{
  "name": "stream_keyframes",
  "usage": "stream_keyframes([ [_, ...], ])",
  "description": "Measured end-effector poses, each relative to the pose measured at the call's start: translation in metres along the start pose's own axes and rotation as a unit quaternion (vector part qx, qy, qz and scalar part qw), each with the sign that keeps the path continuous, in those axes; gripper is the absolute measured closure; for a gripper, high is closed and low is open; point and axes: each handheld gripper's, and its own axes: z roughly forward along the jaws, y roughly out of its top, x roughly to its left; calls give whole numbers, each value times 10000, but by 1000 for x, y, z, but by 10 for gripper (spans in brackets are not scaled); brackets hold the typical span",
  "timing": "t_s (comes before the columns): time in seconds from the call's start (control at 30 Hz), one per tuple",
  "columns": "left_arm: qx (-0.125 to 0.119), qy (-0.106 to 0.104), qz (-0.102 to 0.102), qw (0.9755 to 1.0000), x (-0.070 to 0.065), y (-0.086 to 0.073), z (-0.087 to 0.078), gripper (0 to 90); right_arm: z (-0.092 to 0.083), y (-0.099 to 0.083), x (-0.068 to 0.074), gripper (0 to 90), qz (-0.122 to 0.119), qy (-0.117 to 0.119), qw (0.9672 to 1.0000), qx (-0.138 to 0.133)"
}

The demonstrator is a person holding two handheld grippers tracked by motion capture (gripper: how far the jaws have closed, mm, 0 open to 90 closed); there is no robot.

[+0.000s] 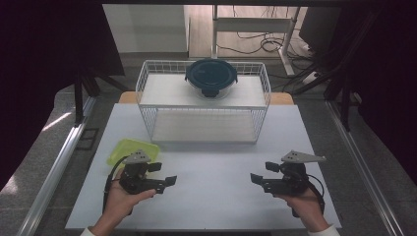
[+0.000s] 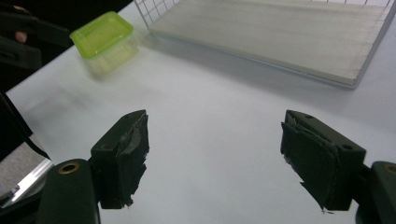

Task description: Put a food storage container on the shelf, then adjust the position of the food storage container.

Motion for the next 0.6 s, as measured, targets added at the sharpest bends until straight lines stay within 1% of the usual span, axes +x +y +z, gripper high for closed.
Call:
stream_keyframes([
  [0.2, -49, 158, 18, 9999, 3, 1, -4, 217, 1, -1, 0, 235, -39, -48, 10000, 7],
  [0.4, -99, 148, -54, 9998, 9, 1, -10, 224, 6, -4, -3, 234, -32, -108, 9999, 110],
  [0.43, -94, 114, -113, 9998, 13, 2, -12, 228, 8, -6, -5, 235, -30, -136, 9998, 169],
  [0.47, -94, 114, -113, 9998, 13, 2, -12, 229, 8, -6, -5, 235, -30, -136, 9998, 169],
  [0.5, -113, 88, -157, 9998, 15, 3, -14, 234, 10, -7, -6, 235, 19, -133, 9997, 212],
  [0.53, -131, 63, -168, 9998, 18, 6, -17, 234, 10, -7, -6, 235, 19, -133, 9997, 212],
  [0.6, -189, 139, -170, 9996, 23, 10, -23, 240, 11, -10, -6, 234, 39, -108, 9996, 254],
])
